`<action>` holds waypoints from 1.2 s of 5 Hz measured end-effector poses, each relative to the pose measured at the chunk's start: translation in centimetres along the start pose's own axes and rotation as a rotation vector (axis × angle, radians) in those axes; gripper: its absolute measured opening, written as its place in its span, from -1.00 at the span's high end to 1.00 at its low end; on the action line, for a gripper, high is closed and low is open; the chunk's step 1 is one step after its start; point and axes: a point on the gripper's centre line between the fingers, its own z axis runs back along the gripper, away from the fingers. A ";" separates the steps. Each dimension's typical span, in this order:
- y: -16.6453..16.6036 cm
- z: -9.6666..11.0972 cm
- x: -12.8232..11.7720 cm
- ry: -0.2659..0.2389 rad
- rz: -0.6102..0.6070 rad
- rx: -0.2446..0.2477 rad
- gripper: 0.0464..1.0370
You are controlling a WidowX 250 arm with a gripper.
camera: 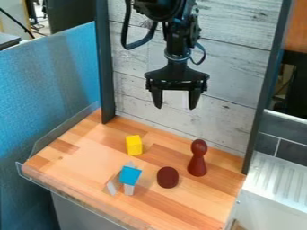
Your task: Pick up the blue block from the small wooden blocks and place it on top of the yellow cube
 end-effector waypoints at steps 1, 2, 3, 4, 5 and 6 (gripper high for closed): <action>0.0 -1.2 -0.7 0.035 0.000 0.007 -0.93; 1.0 -1.9 -1.4 0.068 -0.036 0.000 -0.93; 2.6 -2.3 -2.0 0.102 -0.090 0.044 -0.93; 3.0 -2.8 -2.9 0.123 -0.151 0.052 -0.93; 4.1 -4.3 -4.9 0.145 -0.197 0.071 -0.93; 5.1 -5.5 -6.8 0.158 -0.216 0.098 -0.93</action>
